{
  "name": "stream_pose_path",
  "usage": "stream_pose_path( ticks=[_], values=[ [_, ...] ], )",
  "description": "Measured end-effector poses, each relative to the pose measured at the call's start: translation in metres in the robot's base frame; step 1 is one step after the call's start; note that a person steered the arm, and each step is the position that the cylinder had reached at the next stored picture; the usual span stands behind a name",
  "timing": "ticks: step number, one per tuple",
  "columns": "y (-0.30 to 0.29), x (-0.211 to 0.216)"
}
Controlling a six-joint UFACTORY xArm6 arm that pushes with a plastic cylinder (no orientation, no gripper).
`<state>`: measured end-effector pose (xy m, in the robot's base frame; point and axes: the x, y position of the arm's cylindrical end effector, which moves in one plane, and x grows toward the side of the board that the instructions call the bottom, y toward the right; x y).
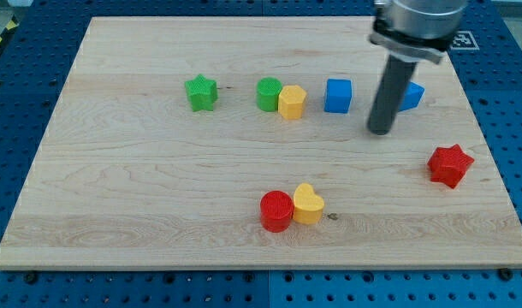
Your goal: Push the red star closer to the blue cube
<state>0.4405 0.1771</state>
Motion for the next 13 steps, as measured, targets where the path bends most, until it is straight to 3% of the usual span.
stream_pose_path(
  ticks=[2,3,4,5,7,9,13],
  values=[
    [0.126,0.007],
    [0.167,0.024],
    [0.167,0.047],
    [0.16,0.1],
    [0.149,0.121],
    [0.1,0.104],
    [-0.014,0.026]
  ],
)
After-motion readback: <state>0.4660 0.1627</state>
